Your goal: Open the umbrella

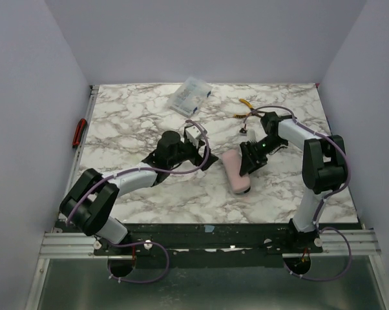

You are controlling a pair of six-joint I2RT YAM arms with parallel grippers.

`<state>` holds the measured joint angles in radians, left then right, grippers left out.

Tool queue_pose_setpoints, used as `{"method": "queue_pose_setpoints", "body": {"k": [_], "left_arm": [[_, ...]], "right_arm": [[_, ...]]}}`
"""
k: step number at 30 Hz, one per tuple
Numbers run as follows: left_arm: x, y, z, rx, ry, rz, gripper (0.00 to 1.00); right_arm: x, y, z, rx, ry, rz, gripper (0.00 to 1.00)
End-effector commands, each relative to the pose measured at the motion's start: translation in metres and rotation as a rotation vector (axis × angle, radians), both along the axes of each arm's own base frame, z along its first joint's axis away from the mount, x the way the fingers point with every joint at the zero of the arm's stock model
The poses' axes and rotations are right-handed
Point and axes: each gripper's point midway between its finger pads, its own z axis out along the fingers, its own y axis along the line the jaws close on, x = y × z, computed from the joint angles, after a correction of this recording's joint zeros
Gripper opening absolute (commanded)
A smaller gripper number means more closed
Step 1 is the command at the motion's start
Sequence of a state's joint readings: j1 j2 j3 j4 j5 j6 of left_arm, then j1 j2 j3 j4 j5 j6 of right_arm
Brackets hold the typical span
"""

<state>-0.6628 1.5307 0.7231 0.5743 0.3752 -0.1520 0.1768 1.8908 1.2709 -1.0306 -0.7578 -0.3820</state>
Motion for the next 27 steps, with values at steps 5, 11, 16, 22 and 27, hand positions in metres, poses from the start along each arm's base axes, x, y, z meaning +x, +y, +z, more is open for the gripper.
{"method": "queue_pose_setpoints", "body": {"k": [5,11,16,22,27], "left_arm": [[-0.009,0.026,0.006,0.043,0.067,-0.016,0.89],[-0.011,0.032,0.01,0.042,0.06,-0.006,0.88],[-0.015,0.036,0.012,0.027,0.075,0.003,0.88],[-0.016,0.04,0.015,-0.007,0.116,0.022,0.88],[-0.021,0.042,0.012,-0.027,0.198,0.033,0.88]], "right_arm": [[0.013,0.016,0.029,0.096,-0.046,-0.015,0.55],[0.017,0.03,0.047,0.156,-0.046,-0.022,0.49],[0.006,0.048,0.051,0.192,-0.025,0.024,0.48],[0.002,0.076,0.057,0.212,-0.057,0.088,0.5],[-0.003,0.089,0.054,0.207,-0.077,0.116,0.52]]}}
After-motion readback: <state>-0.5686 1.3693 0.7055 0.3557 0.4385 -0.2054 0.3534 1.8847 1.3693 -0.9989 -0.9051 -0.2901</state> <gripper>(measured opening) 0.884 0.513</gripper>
